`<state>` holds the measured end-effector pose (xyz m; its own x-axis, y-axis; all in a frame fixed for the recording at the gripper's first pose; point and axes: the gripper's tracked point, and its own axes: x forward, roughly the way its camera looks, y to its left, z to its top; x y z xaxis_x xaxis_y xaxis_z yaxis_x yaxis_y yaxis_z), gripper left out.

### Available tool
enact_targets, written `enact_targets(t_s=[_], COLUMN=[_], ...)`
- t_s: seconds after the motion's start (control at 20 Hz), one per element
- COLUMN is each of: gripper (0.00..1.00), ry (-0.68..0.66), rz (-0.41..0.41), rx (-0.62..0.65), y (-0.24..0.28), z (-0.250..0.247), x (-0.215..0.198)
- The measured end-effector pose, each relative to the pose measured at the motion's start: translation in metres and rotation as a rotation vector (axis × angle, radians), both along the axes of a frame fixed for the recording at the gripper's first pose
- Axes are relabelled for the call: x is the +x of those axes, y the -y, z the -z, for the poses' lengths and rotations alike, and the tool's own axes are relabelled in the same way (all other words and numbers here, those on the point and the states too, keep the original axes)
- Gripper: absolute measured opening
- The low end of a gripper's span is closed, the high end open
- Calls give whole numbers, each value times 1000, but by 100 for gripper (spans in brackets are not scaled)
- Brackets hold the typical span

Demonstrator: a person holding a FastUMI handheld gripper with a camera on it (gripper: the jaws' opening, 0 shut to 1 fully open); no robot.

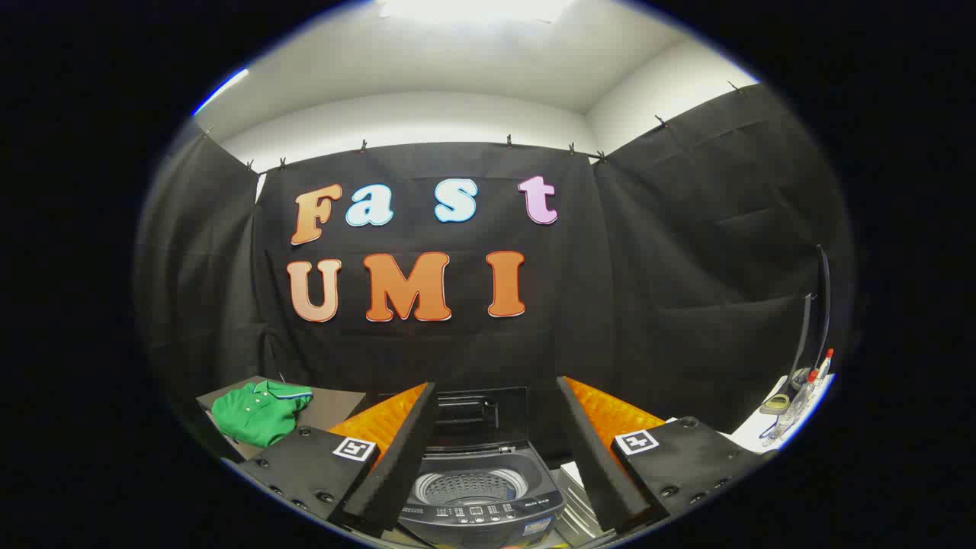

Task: Put the clothes into the washing machine and then close the washing machine lid.

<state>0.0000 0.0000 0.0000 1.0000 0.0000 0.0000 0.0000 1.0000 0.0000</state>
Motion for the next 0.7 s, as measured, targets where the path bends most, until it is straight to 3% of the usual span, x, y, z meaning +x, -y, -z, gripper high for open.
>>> enact_targets(t_s=[0.7], gripper=[98], ry=[-8], rz=[-15], rx=[-3], y=[-11], z=[7], x=[12])
